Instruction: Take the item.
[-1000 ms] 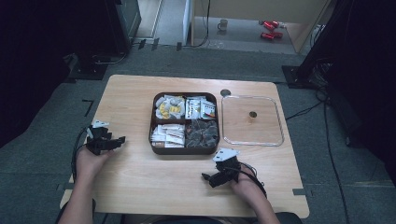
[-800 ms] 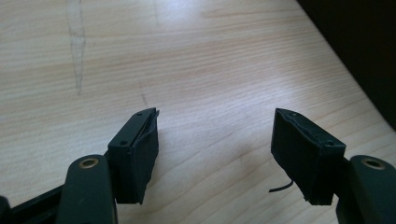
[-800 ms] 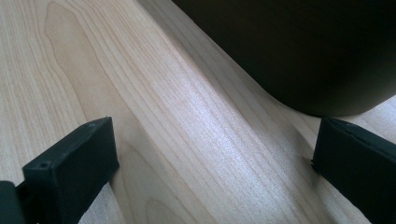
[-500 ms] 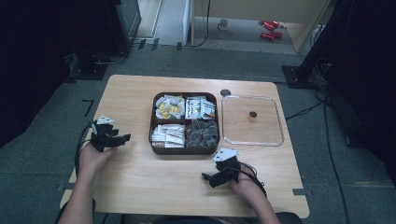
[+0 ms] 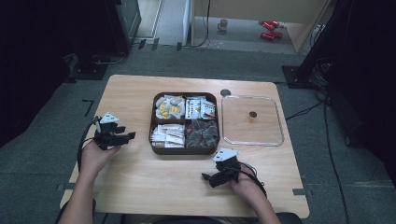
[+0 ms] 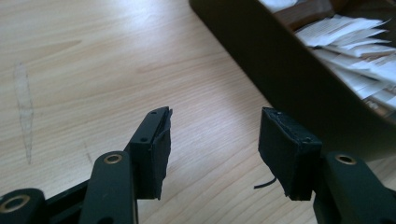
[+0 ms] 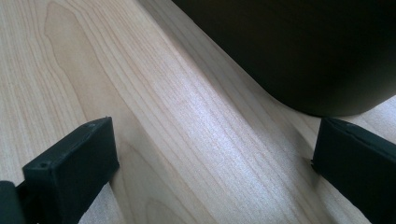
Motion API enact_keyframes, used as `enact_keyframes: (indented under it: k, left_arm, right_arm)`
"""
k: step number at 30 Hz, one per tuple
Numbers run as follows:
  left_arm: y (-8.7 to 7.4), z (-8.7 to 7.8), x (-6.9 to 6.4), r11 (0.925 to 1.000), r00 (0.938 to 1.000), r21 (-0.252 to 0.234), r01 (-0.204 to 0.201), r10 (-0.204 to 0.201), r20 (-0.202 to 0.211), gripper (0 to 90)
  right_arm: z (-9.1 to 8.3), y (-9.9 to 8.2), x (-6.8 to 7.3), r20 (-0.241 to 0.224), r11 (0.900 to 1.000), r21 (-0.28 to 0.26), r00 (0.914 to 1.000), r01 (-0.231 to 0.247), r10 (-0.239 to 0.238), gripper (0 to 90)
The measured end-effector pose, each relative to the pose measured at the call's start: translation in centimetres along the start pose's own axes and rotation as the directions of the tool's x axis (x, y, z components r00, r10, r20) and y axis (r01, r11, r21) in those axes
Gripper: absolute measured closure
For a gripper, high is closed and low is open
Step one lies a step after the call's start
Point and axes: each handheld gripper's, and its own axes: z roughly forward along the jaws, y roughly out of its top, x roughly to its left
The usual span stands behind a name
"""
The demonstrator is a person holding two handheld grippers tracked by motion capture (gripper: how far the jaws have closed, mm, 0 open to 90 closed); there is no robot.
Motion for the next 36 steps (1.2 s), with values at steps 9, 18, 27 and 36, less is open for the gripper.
enact_keyframes:
  k: [9, 18, 27, 36]
  left_arm:
    - [1.2, -0.5, -1.4, 0.9982, 0.9982, -0.028, -0.053, 0.054, 0.027, 46.4]
    - [2.5, -0.4, -2.9, 0.9944, 0.9933, -0.054, -0.091, 0.095, 0.067, 47.9]
    - [3.3, -0.2, -3.6, 0.9915, 0.9891, -0.064, -0.113, 0.119, 0.087, 49.3]
    - [4.4, 1.1, -4.7, 0.9873, 0.9817, -0.061, -0.147, 0.153, 0.113, 51.5]
  right_arm:
    - [0.0, 0.0, 0.0, 0.0, 1.0, -0.001, 1.0, 0.0, 0.0, 0.0]
    - [0.0, 0.0, -0.1, -0.004, 1.0, 0.0, 1.0, 0.004, -0.004, 0.0]
    - [0.0, 0.0, -0.1, -0.004, 1.0, 0.0, 1.0, 0.005, -0.005, 0.0]
    - [0.0, 0.0, -0.1, -0.003, 1.0, -0.001, 1.0, 0.006, -0.006, 0.0]
